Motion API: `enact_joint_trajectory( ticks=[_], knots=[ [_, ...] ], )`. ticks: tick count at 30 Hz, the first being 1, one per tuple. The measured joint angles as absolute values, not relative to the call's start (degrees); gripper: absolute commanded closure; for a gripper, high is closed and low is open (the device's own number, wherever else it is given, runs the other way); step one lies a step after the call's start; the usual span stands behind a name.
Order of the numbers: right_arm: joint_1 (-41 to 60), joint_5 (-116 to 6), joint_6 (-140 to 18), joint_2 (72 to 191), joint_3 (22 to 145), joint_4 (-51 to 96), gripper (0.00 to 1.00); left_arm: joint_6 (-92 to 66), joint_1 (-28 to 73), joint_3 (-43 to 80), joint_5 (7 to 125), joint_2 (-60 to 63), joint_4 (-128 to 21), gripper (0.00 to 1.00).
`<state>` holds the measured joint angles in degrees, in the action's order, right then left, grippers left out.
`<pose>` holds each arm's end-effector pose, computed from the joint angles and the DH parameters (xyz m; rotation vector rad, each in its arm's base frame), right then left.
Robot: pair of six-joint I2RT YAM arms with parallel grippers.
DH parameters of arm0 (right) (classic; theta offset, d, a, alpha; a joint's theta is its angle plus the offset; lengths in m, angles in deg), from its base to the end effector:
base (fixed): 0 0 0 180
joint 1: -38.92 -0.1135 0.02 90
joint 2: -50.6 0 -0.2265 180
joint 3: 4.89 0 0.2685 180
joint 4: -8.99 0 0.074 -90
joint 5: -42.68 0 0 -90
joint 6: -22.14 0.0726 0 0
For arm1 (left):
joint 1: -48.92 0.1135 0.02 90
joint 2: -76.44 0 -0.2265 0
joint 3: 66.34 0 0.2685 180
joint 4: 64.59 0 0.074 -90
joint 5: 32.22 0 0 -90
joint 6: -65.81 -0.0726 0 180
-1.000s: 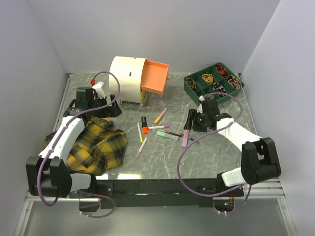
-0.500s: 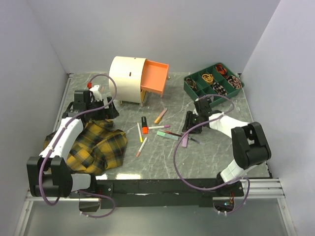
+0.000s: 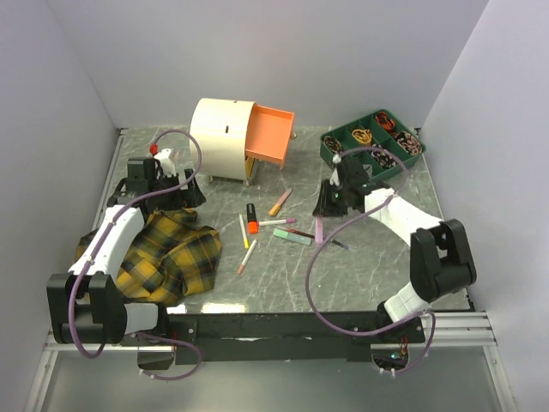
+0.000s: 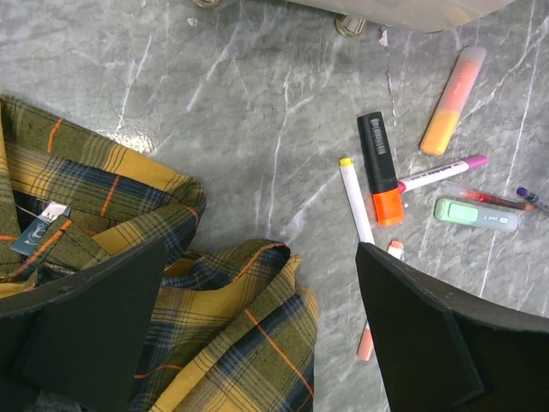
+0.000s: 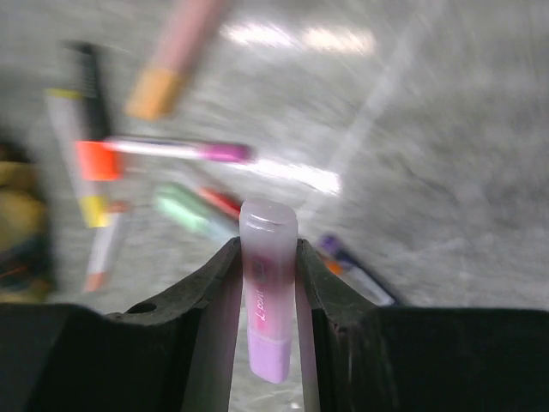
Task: Sort the stationery into containers
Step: Pick up the pen from the center of the board, then place the pen in the drawer.
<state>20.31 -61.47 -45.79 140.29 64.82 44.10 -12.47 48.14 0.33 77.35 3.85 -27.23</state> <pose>0.3296 0.1297 0.1298 -0.0229 2.5952 0.5852 0.3226 -0.0287 0.2043 -0.0491 2.3254 -0.5067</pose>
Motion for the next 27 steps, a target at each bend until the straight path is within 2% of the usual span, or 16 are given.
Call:
enact_joint_trajectory(
  ticks=[7, 14, 23, 27],
  knots=[
    [19.89, -70.65, -47.61, 134.28, 78.96, 45.35, 0.92, -12.60, 48.47, 0.37, 77.04, 5.00, -27.01, 0.01],
    [18.21, -76.68, -45.71, 135.70, 90.04, 40.30, 0.92, -12.69, 49.91, 0.98, 76.69, 6.58, -28.14, 0.00],
    [17.53, -77.16, -42.08, 153.31, 110.98, 33.44, 0.91, -12.45, 52.64, 0.98, 76.52, 6.88, -29.17, 0.01],
    [17.53, -76.25, -40.98, 159.89, 116.00, 32.85, 0.91, -12.42, 53.60, 0.98, 76.54, 7.45, -29.15, 0.01]
  ],
)
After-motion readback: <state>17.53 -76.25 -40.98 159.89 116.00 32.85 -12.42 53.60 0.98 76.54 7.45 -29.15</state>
